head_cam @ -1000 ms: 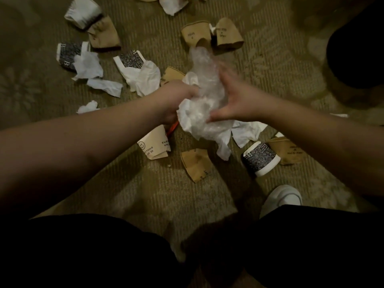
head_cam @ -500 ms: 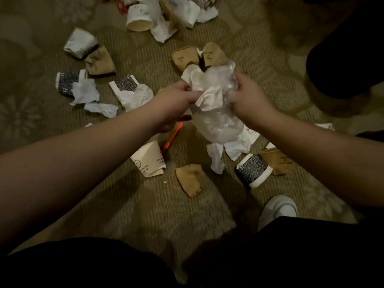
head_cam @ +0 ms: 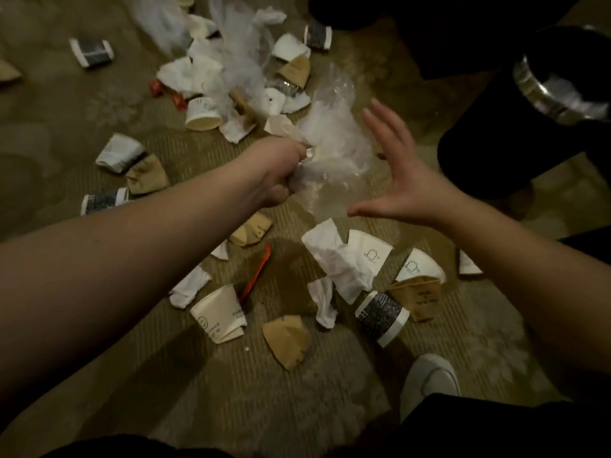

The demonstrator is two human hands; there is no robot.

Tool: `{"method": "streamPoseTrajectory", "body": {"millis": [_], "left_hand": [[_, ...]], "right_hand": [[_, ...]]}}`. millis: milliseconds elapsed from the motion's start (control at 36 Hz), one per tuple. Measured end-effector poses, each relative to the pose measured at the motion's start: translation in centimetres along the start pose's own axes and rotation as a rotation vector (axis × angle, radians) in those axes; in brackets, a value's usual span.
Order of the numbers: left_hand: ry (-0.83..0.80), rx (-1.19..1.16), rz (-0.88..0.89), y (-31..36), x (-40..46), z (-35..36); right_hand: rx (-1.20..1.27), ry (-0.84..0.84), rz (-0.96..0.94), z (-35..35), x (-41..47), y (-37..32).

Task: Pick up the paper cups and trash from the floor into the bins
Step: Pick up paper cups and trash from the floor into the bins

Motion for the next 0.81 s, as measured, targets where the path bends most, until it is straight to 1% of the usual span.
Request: {"method": "streamPoseTrajectory", "body": {"millis": [83, 139, 222, 333, 361, 472, 556, 611, 722, 806], "left_hand": [[-0.008, 0.018, 0.012, 1.3, -0.3, 1.9], [-0.063, 0.037, 0.035, 2.3, -0.9, 3.9], [-0.151, 0.101, 0.057, 4.1, -2.4, 7.0], [-0.173, 0.127, 0.110, 6.9, -3.3, 9.5], [-0.189, 0.129, 0.128, 7.7, -3.5, 10.1], [-0.336, 0.083, 0.190, 10.5, -5.0, 13.7], [-0.398, 0.040, 0.238, 12.3, -5.2, 16.8], [-0.390, 0.087, 0.303, 13.4, -5.0, 19.2], [-0.315, 0.214, 0.439, 15.1, -4.2, 24.4], [-0.260, 0.308, 0.550, 16.2, -3.1, 28.5]], "right_hand": [[-0.048, 0.017, -0.019, -1.7, 0.7, -0.9], [-0.117, 0.023, 0.008, -2.8, 1.5, -1.1], [-0.195, 0.107, -0.036, -5.2, 3.0, -1.6], [-0.258, 0.207, 0.006, -9.4, 4.2, -1.0], [-0.273, 0.222, 0.013, -10.5, 4.3, -0.8], [-0.305, 0.258, 0.034, -15.2, 4.5, 0.5], [-0.307, 0.284, 0.093, -19.0, 4.5, 2.6], [-0.298, 0.291, 0.139, -21.2, 4.4, 4.4], [-0.271, 0.275, 0.225, -24.9, 4.2, 8.6], [-0.322, 0.276, 0.283, -27.6, 4.4, 12.5]]}}
Point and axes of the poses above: each hand's wrist, its own x-axis towards the middle knuckle, its own z-axis out of the palm, y = z × x, the point moved 8 cm from there along x, towards the middle knuckle, and after that the axes turned 10 degrees about y, right-handed, at the moved point
